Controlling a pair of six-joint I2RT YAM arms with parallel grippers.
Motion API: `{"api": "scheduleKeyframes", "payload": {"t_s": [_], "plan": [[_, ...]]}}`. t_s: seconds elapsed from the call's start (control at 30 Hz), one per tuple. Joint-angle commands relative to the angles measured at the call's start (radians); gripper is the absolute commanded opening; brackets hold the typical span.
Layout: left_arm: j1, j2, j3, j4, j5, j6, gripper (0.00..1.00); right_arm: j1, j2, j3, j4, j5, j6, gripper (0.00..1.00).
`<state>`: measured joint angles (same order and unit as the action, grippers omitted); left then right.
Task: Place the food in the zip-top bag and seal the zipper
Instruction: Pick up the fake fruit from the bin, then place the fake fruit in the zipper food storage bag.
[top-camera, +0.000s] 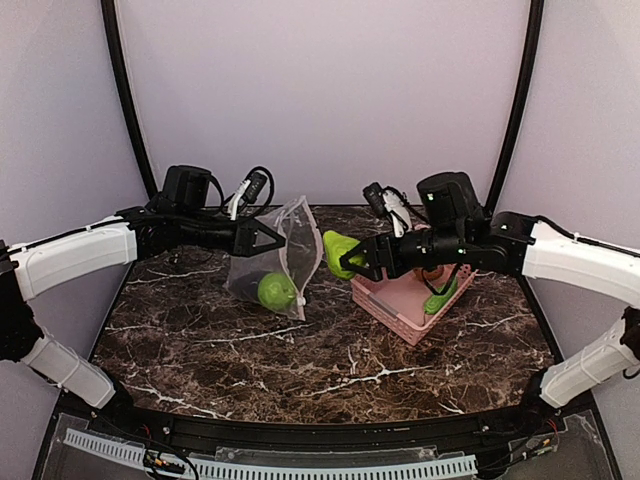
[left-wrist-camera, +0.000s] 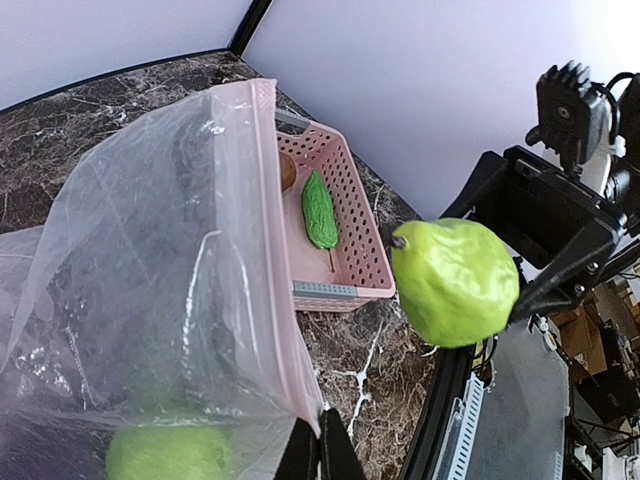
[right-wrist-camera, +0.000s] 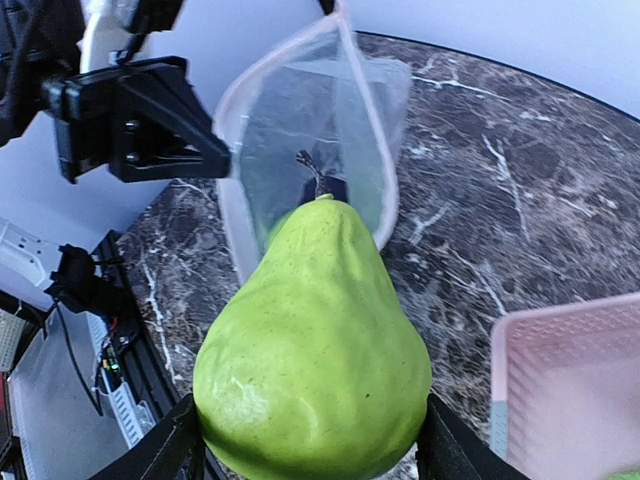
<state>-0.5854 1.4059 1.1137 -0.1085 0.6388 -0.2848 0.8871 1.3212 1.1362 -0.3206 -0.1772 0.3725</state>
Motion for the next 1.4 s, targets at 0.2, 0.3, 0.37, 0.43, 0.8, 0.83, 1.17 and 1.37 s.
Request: {"api": "scheduleKeyframes", "payload": {"t_s": [0.2,0.3,0.37,0.43,0.8,0.83,1.17,1.37], "plan": [[0.000,-0.014,0.003,0.028,0.030,-0.003,0.01,0.057,0.205,0.166,0.110,-0.004,0.037,0.65],[-0.001,-0.015,0.004,0.029,0.031,-0.004,0.01,0.060,0.243,0.199,0.106,0.034,0.080,0.65],[-0.001,-0.014,0.003,0.030,0.033,-0.004,0.01,0.061,0.266,0.220,0.104,0.047,0.098,0.65],[0.000,-0.013,0.003,0.030,0.035,-0.004,0.01,0.064,0.290,0.243,0.103,0.047,0.109,0.66],[0.000,-0.007,0.004,0.033,0.044,-0.011,0.01,0.084,0.413,0.368,0.032,0.140,0.137,0.73],[0.000,-0.007,0.003,0.034,0.044,-0.011,0.01,0.084,0.419,0.375,0.033,0.142,0.137,0.74],[0.000,-0.011,0.004,0.034,0.044,-0.011,0.01,0.090,0.424,0.390,0.030,0.153,0.125,0.84],[-0.001,-0.014,0.004,0.027,0.032,-0.011,0.01,0.096,0.390,0.376,0.026,0.158,0.099,0.85]]}}
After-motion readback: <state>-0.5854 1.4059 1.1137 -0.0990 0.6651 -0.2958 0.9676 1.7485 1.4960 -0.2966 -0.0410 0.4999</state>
